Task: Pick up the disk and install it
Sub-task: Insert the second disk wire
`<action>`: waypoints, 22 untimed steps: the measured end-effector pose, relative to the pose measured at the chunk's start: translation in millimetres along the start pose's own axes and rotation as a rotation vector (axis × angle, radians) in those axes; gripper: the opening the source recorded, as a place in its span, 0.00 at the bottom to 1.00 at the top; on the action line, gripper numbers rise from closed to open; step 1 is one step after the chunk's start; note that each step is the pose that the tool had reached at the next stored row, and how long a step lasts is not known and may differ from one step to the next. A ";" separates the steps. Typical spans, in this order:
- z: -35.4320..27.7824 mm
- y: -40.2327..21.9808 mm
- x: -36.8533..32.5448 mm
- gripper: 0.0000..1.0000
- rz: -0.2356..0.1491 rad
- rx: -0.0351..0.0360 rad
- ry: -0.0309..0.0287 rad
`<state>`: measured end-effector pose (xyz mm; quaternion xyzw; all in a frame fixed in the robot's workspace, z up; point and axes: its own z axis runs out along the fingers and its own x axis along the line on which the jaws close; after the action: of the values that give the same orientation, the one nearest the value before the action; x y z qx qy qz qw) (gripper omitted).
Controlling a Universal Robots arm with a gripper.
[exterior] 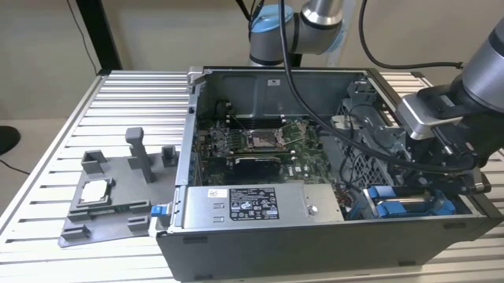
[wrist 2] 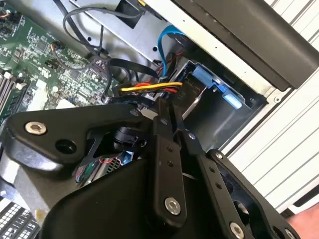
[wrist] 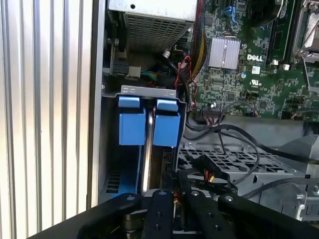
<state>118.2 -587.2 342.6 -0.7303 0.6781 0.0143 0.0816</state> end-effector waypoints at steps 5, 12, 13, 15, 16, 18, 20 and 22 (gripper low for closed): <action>-0.6 4.0 2.2 0.00 0.001 0.0001 0.0003; -0.2 3.9 2.4 0.00 0.003 0.0000 0.0071; -0.2 3.7 2.4 0.00 0.004 0.0001 0.0073; -0.1 2.9 2.3 0.00 0.005 0.0002 0.0075; -0.1 2.6 2.3 0.00 0.007 0.0004 0.0076; 0.2 1.9 2.5 0.00 0.010 0.0009 0.0079; 0.2 1.2 2.5 0.00 0.013 0.0013 0.0085; 0.3 1.2 2.6 0.00 0.016 0.0016 0.0093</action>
<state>117.3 -589.8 341.8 -0.7248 0.6843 0.0110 0.0789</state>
